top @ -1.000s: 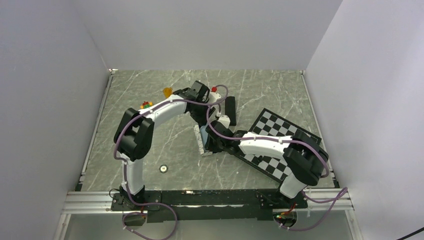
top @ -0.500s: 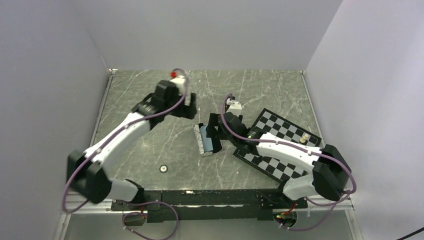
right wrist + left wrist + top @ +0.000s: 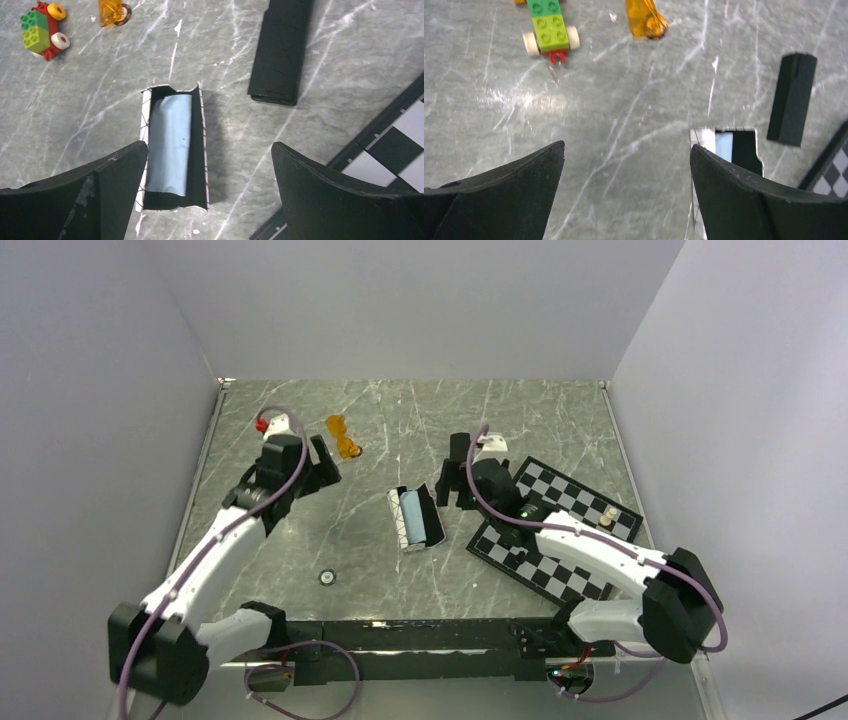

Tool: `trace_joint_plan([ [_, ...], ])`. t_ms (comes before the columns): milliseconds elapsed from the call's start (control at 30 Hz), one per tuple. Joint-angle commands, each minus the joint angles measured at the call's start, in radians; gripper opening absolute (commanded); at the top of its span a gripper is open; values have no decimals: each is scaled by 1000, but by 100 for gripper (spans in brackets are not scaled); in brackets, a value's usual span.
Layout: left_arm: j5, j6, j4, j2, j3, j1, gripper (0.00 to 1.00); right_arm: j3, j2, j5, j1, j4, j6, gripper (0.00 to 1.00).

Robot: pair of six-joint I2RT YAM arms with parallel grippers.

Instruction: Organize the sunglasses

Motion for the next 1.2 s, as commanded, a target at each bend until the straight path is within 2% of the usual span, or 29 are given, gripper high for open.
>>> trace_joint_plan([
  [0,69,-31,125,219,148,104,99,-75,-98,27,-26,61,-11,100],
  [133,197,-39,128,522,384,166,97,-124,-128,32,-43,51,5,100],
  [233,169,-21,58,768,608,169,99,-119,-130,34,-55,-28,29,100],
  [333,125,-8,-62,969,847,173,91,-113,-140,29,-61,-79,31,100],
  [467,111,0,-78,1129,978,173,78,-137,-166,69,-73,-85,31,100],
  [667,122,-21,-59,1231,1047,174,59,-141,-167,74,-104,-105,19,100],
  [900,121,-43,-85,1276,1067,174,31,-136,-141,61,-132,-105,10,100],
  [1067,128,-31,-98,1263,1059,174,3,-126,-134,51,-141,-111,8,100],
  [1100,135,-26,-100,1254,1058,175,0,-126,-136,49,-142,-113,4,100],
  [1167,157,-12,-91,1219,1037,175,0,-126,-146,48,-143,-115,-2,100],
])
